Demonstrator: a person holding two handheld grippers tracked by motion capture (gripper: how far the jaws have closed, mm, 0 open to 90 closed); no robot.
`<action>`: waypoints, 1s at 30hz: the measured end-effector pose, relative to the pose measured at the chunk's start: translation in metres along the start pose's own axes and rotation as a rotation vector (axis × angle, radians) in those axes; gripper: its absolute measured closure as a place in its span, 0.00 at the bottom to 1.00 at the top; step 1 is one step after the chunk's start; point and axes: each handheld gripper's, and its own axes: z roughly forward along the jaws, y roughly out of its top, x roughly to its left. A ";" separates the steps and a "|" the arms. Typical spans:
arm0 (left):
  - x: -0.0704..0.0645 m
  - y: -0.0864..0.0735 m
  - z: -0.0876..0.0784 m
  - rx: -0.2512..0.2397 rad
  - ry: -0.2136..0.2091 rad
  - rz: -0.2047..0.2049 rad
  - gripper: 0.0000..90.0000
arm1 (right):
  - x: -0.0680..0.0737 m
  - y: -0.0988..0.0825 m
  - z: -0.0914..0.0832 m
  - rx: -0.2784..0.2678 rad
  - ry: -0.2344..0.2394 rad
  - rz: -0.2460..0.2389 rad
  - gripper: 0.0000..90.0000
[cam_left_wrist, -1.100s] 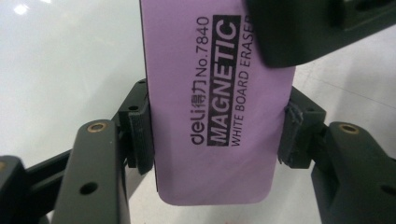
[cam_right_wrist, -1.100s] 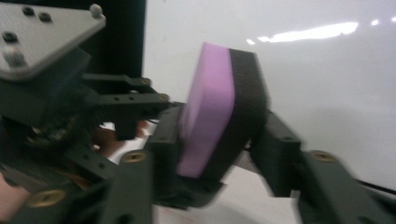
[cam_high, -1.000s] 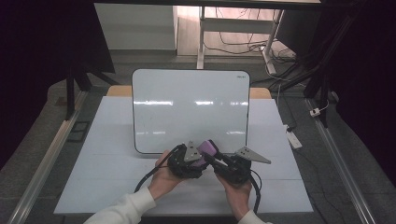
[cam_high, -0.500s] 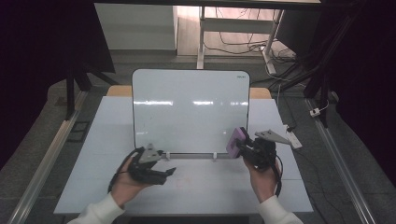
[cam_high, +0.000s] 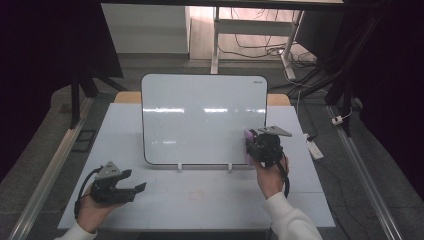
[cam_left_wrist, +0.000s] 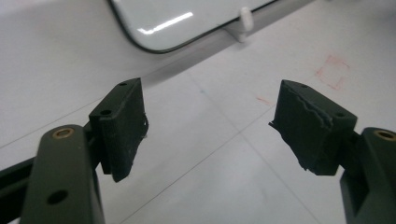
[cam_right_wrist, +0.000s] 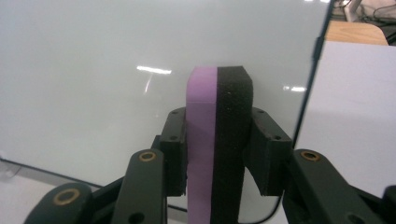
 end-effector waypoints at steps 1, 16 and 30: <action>0.002 -0.002 -0.002 -0.004 0.003 -0.006 0.29 | 0.001 -0.002 0.002 -0.004 0.003 0.001 0.67; 0.006 -0.009 -0.003 -0.023 0.002 -0.027 0.31 | -0.029 -0.024 -0.036 -0.170 0.215 -0.083 0.40; 0.001 -0.007 0.000 -0.055 -0.050 -0.002 0.31 | -0.085 -0.090 -0.045 -0.165 0.357 -0.243 0.38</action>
